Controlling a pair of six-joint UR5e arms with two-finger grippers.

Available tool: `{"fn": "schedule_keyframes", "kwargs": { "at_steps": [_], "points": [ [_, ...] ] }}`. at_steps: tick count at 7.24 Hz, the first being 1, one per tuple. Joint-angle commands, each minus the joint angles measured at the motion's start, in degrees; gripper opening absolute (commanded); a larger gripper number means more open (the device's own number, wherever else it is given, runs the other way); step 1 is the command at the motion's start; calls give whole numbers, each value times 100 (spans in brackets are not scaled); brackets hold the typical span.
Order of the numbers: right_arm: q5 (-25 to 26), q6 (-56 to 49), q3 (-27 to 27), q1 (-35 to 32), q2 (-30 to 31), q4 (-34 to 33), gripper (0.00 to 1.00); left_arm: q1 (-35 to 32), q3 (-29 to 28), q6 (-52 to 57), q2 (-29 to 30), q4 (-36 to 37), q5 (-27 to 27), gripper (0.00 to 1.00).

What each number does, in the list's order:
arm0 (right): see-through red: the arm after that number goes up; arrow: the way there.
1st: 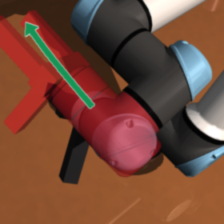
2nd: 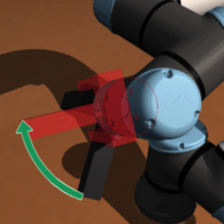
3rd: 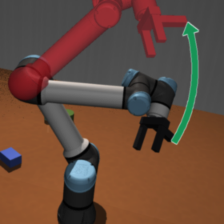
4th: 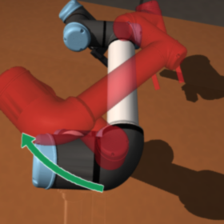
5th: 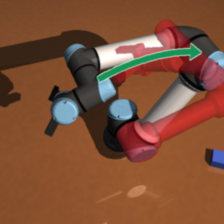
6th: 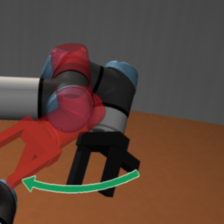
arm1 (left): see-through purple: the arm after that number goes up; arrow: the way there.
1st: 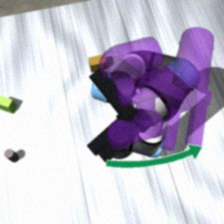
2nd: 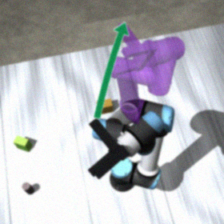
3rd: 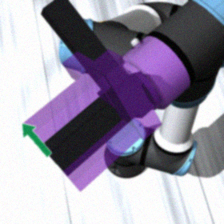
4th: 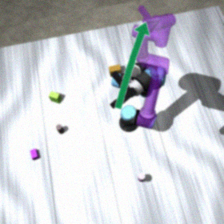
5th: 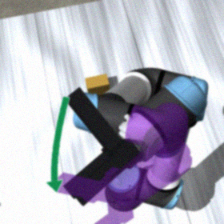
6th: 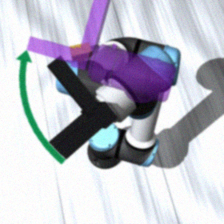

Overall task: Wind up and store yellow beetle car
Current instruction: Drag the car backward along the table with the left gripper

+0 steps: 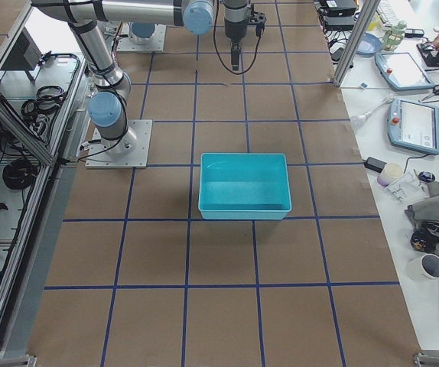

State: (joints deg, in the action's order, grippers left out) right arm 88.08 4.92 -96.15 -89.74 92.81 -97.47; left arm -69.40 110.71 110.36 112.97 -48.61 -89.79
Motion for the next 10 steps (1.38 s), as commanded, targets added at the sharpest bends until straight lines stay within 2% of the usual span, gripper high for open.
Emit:
{"fn": "schedule_keyframes", "kwargs": {
  "at_steps": [1, 10],
  "points": [
    [8, 0, 0, 9, 0, 0, 100, 225, 3, 161, 6, 1, -3, 27],
    [-54, -141, 0, 0, -17, -44, 100, 568, -6, 557, 58, 62, 6, 28]
  ]
}}
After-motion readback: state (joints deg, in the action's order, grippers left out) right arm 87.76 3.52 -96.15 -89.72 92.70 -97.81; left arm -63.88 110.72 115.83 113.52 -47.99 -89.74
